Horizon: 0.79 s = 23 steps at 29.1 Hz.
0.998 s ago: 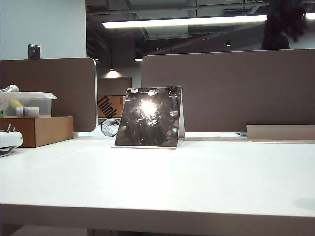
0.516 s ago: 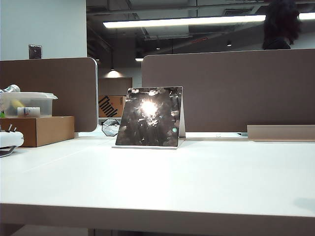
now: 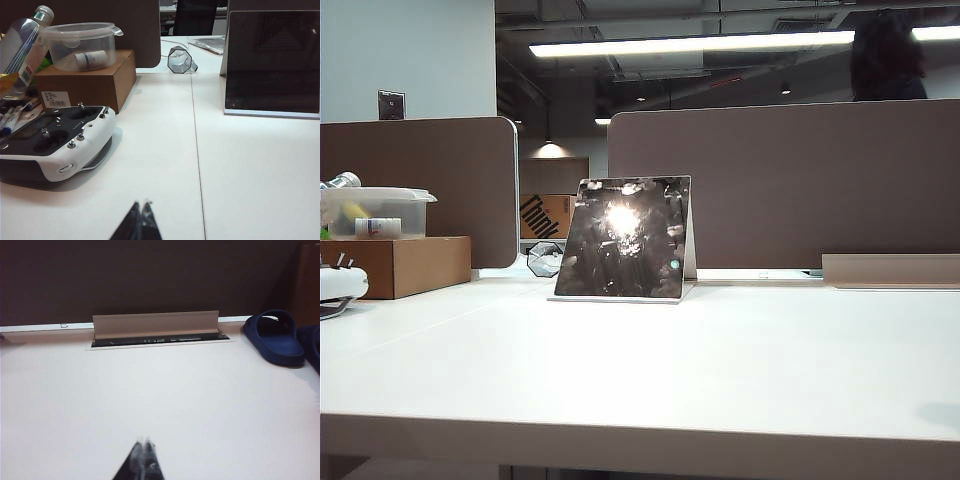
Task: Push the center of the mirror on the table forward to move it for a short distance.
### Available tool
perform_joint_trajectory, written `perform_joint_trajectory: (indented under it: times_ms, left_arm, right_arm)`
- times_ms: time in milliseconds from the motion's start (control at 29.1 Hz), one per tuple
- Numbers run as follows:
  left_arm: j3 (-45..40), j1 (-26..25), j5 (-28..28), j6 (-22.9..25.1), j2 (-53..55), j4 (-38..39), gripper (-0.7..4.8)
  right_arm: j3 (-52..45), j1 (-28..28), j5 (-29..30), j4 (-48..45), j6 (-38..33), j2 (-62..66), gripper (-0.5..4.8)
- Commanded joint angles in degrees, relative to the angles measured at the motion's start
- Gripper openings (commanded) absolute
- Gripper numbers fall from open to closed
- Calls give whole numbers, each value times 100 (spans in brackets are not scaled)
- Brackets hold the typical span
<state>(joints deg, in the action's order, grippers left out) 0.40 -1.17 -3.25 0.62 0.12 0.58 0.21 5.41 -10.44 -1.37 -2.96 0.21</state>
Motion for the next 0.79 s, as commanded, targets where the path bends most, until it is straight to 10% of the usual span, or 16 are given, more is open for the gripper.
perform_joint_trajectory:
  times_ms: [34,792]
  left_arm:
    - [-2,13,0,46,4,-107,-3]
    - [-2,13,0,46,4,-107,-3]
  right_arm:
    - [-24,-2,2,-52,-2,-2,-5]
    - [-24,-223,756,-15,184,-2,-5]
